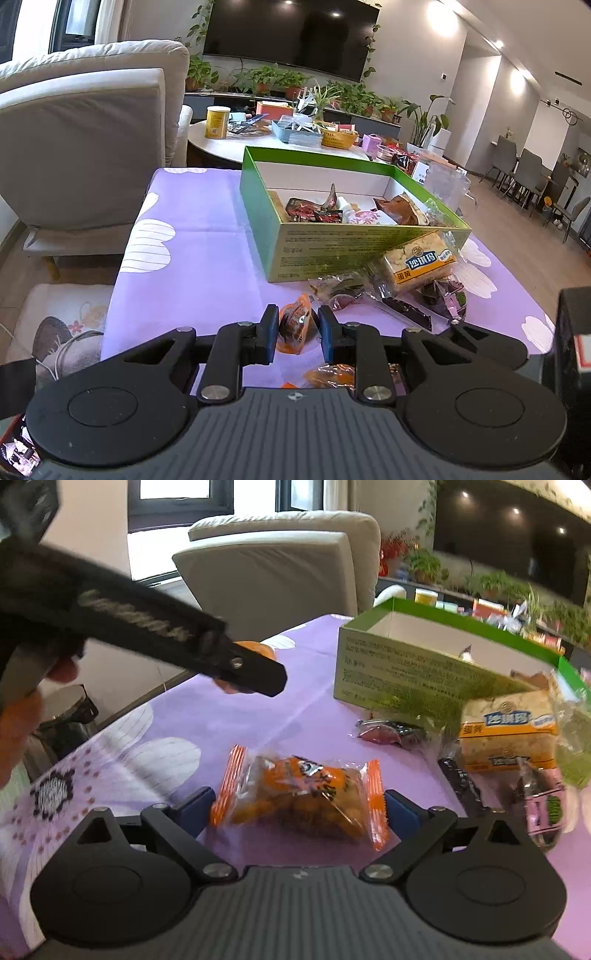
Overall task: Organize snacks
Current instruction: 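Grasp the orange-striped snack bag with the right tool, then carry the orange snack and orange-striped bag over the green box with both tools, then open both tools to drop the two snacks into the box, then grasp the clear wrapped snack with the left tool while the right tool grasps the black dried-fruit pack, then carry the clear snack and black dried-fruit pack over the box with both tools, then open both tools to drop the two snacks into the box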
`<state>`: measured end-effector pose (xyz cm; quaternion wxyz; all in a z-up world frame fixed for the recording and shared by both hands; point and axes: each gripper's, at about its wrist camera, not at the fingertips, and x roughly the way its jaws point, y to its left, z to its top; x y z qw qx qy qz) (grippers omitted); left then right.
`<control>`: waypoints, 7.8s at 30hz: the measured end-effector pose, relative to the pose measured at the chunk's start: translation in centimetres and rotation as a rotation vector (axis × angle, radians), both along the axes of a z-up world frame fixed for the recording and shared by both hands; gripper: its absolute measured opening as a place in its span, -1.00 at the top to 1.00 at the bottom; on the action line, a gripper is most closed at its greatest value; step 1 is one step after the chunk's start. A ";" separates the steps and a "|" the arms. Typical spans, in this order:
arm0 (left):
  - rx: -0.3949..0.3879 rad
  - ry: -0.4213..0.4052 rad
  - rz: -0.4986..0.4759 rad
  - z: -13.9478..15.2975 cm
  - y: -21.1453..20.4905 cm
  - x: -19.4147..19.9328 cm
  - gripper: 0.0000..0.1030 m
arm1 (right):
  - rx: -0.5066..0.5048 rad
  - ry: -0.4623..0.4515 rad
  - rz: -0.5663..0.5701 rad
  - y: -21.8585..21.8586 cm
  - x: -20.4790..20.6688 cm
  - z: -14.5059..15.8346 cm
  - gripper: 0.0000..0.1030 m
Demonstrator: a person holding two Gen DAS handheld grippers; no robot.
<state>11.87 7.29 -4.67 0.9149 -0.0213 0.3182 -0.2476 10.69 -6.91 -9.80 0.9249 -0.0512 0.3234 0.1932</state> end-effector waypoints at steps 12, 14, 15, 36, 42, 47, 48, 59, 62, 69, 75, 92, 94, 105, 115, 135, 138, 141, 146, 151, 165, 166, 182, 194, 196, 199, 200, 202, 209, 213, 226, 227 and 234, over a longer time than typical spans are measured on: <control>-0.016 -0.011 -0.003 0.4 0.1 -0.2 0.59 | 0.060 -0.005 -0.001 -1.0 0.6 0.5 0.08; -0.015 -0.015 -0.003 0.6 0.0 -0.3 0.59 | 0.036 -0.017 0.003 -1.0 0.1 0.7 0.08; -0.014 -0.018 -0.004 0.7 0.0 -0.4 0.59 | 0.031 -0.021 0.001 -1.1 -0.1 0.7 0.08; -0.002 -0.089 -0.103 4.2 -6.9 2.4 0.58 | 0.082 -0.276 -0.238 -11.0 1.6 8.5 0.08; 0.010 -0.102 -0.098 4.6 -8.8 4.9 0.58 | 0.098 -0.286 -0.267 -12.7 3.6 8.3 0.08; 0.037 -0.106 -0.085 4.2 -10.1 7.7 0.58 | 0.130 -0.274 -0.292 -13.9 5.5 7.6 0.08; 0.046 -0.103 -0.078 4.0 -10.4 8.4 0.58 | 0.133 -0.275 -0.295 -14.2 5.9 7.6 0.08; 0.131 -0.084 -0.021 1.1 -12.6 12.8 0.29 | 0.171 -0.232 -0.400 -16.8 11.3 6.1 0.08; 0.145 -0.080 -0.021 0.7 -12.6 12.9 0.27 | 0.151 -0.205 -0.437 -16.9 11.3 5.1 0.07; 0.135 -0.102 -0.021 1.5 -11.5 11.0 0.26 | 0.205 -0.205 -0.476 -17.9 9.1 5.4 0.07; 0.093 -0.107 -0.097 2.4 -9.6 7.3 0.26 | 0.227 -0.233 -0.447 -18.3 6.5 6.7 0.07; 0.133 0.023 -0.213 -2.5 -10.7 6.2 0.27 | 0.125 0.034 -0.039 -10.8 -3.0 2.8 0.08; 0.155 0.022 -0.191 -3.0 -10.9 6.5 0.27 | 0.110 0.042 0.006 -9.6 -3.2 2.3 0.08; 0.049 0.081 -0.175 -3.5 -7.5 4.8 0.27 | 0.000 0.026 -0.055 -9.0 -0.2 0.7 0.08; 0.060 0.132 -0.188 -2.0 -5.9 1.2 0.28 | 0.070 0.033 -0.137 -13.3 1.1 0.2 0.08; -0.001 0.145 -0.241 -3.4 -4.7 4.2 0.21 | 0.057 0.020 -0.149 -9.7 3.0 -0.3 0.07; -0.035 0.181 -0.281 -3.8 -4.1 2.8 0.20 | 0.034 0.015 -0.141 -9.2 3.2 -0.4 0.07; -0.040 0.191 -0.334 -3.9 -3.8 0.8 0.20 | 0.018 0.015 -0.142 -9.1 3.2 -0.5 0.07; 0.064 0.144 -0.345 -3.2 -4.4 -1.5 0.19 | 0.004 0.020 -0.146 -9.1 3.2 -0.5 0.07; 0.081 0.120 -0.262 -2.7 -5.1 -1.5 0.18 | -0.014 0.024 -0.171 -8.5 2.8 -0.4 0.07; 0.051 0.115 -0.194 -2.9 -5.2 -1.4 0.22 | 0.013 0.008 -0.175 -9.2 1.6 -0.1 0.08; 0.046 0.111 -0.186 -2.8 -5.0 -1.4 0.22 | 0.027 0.002 -0.178 -9.4 1.2 0.0 0.08; -0.017 0.018 -0.152 0.4 -4.8 -2.8 0.21 | 0.109 -0.147 -0.208 -10.9 -2.6 4.2 0.08; -0.072 -0.021 -0.091 1.8 -5.8 0.0 0.21 | 0.164 -0.212 -0.244 -12.2 -0.5 5.5 0.08; -0.086 -0.041 -0.080 2.4 -6.1 1.1 0.21 | 0.180 -0.231 -0.255 -12.6 0.4 6.0 0.08; -0.086 -0.070 -0.058 3.2 -6.7 2.8 0.21 | 0.209 -0.248 -0.276 -13.3 2.2 6.9 0.08; -0.084 -0.077 -0.052 3.3 -6.8 3.4 0.21 | 0.219 -0.255 -0.284 -13.5 2.9 7.2 0.08; -0.080 -0.089 -0.039 3.7 -7.2 4.7 0.21 | 0.233 -0.267 -0.296 -14.0 4.1 7.8 0.08; -0.061 -0.092 -0.008 3.4 -8.3 8.8 0.21 | 0.231 -0.273 -0.313 -14.7 8.3 8.9 0.08; -0.031 -0.073 0.003 2.3 -9.0 10.6 0.21 | 0.215 -0.255 -0.319 -14.6 10.1 8.1 0.08; 0.033 -0.086 -0.002 0.8 -9.3 10.0 0.17 | 0.072 -0.167 -0.314 -12.9 11.1 5.1 0.07; 0.032 -0.085 -0.001 0.9 -9.2 9.8 0.17 | 0.069 -0.162 -0.309 -12.8 10.8 5.2 0.07; 0.012 -0.103 -0.024 2.0 -8.2 6.9 0.17 | 0.088 -0.173 -0.329 -13.8 7.7 6.1 0.07</control>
